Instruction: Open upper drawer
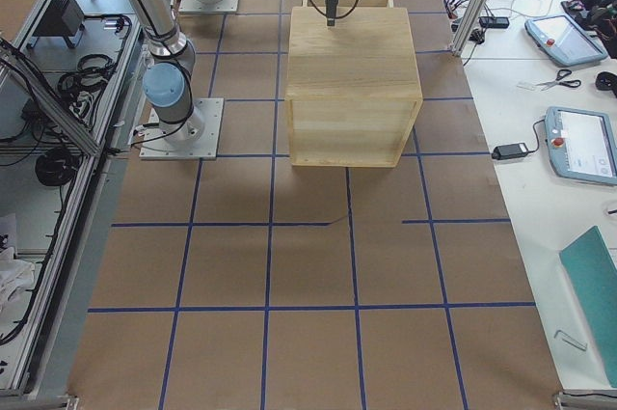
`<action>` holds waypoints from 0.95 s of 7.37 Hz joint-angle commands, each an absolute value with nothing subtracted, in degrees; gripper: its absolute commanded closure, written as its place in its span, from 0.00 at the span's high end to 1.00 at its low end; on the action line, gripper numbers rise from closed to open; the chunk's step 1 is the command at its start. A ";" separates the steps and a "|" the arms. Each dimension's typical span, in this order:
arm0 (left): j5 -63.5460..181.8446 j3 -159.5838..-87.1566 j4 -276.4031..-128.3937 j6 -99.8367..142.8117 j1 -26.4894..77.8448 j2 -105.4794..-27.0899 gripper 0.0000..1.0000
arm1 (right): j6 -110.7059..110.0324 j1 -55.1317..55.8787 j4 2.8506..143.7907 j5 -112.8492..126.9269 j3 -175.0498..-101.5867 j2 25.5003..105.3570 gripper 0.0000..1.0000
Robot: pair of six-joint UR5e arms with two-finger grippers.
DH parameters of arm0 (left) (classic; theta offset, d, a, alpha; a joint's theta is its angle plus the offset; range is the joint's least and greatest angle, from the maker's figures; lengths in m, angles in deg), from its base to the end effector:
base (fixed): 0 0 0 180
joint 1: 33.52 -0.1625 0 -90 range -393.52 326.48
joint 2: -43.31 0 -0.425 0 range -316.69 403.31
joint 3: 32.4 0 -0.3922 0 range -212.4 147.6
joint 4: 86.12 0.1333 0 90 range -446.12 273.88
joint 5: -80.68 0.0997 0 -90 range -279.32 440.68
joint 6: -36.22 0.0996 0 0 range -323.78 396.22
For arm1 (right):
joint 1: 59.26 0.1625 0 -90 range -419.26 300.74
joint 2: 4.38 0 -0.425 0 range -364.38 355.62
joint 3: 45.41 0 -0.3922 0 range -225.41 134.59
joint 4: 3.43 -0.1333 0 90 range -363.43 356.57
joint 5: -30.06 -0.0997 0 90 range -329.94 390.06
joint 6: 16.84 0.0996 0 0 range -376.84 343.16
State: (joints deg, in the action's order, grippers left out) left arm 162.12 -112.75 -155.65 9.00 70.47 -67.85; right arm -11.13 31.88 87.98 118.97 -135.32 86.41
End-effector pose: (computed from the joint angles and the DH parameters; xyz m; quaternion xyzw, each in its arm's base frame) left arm -0.3012 -0.5964 0.3988 0.1087 -0.9882 0.0467 0.0971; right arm 0.1449 -0.4871 0.4980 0.0397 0.9990 -0.0194 0.0107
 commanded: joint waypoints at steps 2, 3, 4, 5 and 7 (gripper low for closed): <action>161.98 -112.56 -156.69 9.15 69.67 -67.52 1.00 | -11.12 31.80 87.98 119.01 -135.32 86.41 1.00; 161.81 -112.21 -157.04 8.45 69.67 -67.17 1.00 | -11.12 31.88 87.98 119.01 -135.32 86.41 1.00; 161.89 -111.51 -159.83 8.44 69.67 -65.86 1.00 | -11.12 31.88 87.98 118.92 -135.32 86.41 1.00; 162.24 -109.68 -163.77 8.44 69.58 -64.72 1.00 | -11.12 31.88 87.98 119.01 -135.32 86.41 1.00; 162.85 -105.46 -170.12 9.49 68.62 -63.13 1.00 | -11.12 31.88 87.98 119.01 -135.32 86.41 1.00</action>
